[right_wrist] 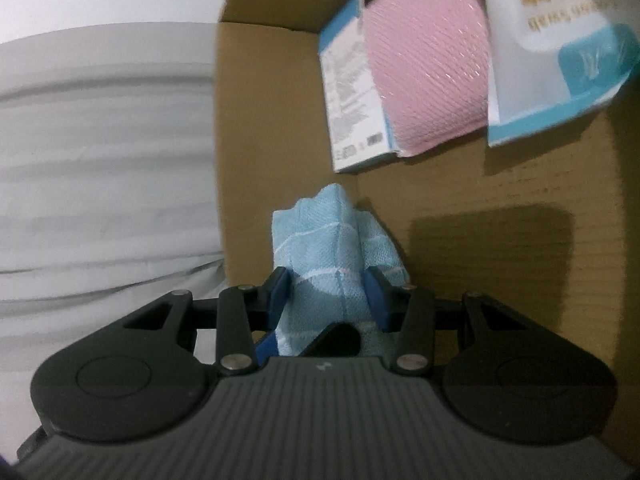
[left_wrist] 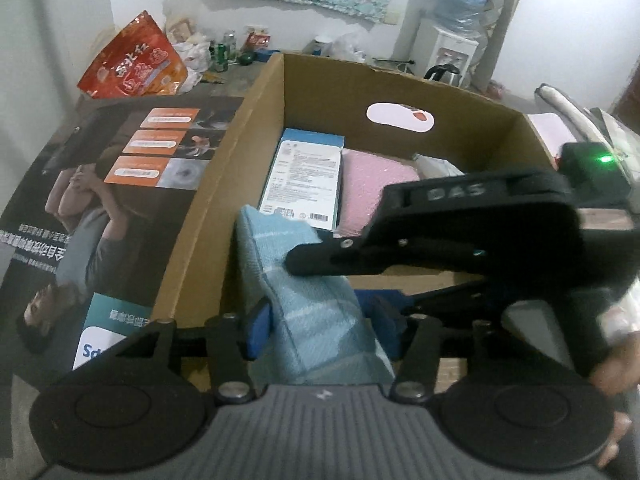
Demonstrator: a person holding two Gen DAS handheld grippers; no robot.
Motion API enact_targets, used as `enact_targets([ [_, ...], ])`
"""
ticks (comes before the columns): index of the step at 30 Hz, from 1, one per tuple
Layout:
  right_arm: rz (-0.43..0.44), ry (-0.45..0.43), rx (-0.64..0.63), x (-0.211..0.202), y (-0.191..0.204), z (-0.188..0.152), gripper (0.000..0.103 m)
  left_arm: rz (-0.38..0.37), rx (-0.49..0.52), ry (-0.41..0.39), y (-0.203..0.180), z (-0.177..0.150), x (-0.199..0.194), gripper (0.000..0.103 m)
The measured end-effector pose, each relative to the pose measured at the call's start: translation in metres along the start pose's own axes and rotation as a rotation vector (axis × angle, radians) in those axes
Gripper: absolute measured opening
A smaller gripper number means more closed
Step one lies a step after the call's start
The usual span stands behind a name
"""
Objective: Organize soft objects
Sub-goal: 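Lower blue towel into the box and open both tools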
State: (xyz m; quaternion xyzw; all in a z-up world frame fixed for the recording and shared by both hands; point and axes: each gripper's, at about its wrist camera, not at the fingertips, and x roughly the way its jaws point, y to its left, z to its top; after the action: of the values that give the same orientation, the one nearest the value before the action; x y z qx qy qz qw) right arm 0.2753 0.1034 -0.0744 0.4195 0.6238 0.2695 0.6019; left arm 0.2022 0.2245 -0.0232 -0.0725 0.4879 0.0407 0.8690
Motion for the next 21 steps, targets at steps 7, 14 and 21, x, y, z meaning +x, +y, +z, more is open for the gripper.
enact_targets([
  [7,-0.025,-0.005,0.043,0.02,-0.012,0.003,0.042,-0.008,-0.001,-0.006,0.002,-0.004,-0.002,0.06],
  [14,-0.021,0.009,0.059,0.018,-0.012,0.004,0.057,-0.011,-0.003,0.004,0.004,-0.008,-0.004,0.06],
  [21,-0.001,-0.041,0.027,-0.004,-0.003,0.005,0.069,0.001,0.007,-0.012,0.002,-0.01,-0.015,0.064],
])
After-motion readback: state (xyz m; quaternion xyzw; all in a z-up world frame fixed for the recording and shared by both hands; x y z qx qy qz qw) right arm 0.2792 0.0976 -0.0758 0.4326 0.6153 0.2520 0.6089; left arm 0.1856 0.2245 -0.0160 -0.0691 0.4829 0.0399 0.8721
